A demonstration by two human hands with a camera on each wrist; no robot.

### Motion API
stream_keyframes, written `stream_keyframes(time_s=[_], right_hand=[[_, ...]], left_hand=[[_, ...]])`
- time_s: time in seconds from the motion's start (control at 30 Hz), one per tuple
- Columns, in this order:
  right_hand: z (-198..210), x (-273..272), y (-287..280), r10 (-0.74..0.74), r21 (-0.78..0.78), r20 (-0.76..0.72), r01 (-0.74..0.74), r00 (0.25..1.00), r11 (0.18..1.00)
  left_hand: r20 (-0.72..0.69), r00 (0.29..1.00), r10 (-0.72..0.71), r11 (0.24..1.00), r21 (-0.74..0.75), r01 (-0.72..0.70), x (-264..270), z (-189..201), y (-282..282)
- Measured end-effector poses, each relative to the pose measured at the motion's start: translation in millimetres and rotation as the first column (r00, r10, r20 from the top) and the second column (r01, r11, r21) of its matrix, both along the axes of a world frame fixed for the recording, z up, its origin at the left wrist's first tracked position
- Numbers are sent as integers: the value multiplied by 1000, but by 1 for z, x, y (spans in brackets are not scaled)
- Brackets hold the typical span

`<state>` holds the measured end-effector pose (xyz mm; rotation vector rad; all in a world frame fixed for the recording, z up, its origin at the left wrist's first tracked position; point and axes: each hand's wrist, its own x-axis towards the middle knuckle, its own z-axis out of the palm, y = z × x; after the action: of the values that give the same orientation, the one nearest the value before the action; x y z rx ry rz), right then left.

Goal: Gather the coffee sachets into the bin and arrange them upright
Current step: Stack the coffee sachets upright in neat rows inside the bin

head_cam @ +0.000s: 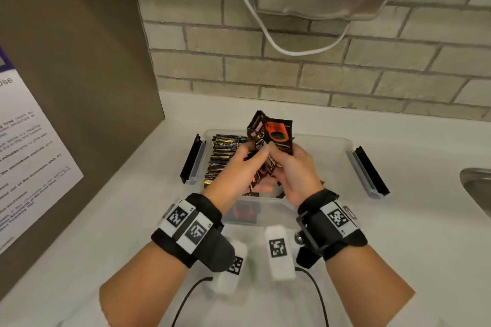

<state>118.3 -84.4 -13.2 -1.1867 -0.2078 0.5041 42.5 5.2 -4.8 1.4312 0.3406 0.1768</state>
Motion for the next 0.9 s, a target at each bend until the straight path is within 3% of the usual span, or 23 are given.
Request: stream_keyframes(time_s=[0.2,0.33,0.47,0.6,0.77,0.9], right_hand=[[-6,-3,11,0,-151,101,15,995,988],[-8,2,4,-29,-34,23,30,999,999],[-4,3,-2,13,91,9,-13,1000,996],[0,4,-4,55,43,69,-58,996,997],[0,7,-5,-6,21,38,5,999,1000],[1,10,-8,-4,155,-51,12,999,988]], left_hand=[[74,963,257,966,-28,-256,-3,-2,25],[79,931,356,934,-76,-350,-6,-9,38],[122,921,371,929,-44,-368,-8,-11,39],[240,916,322,932,91,-351,-10,-13,38],[171,950,261,937,190,-292,-9,-15,37],[156,952,264,945,158,-287,-8,-17,40]])
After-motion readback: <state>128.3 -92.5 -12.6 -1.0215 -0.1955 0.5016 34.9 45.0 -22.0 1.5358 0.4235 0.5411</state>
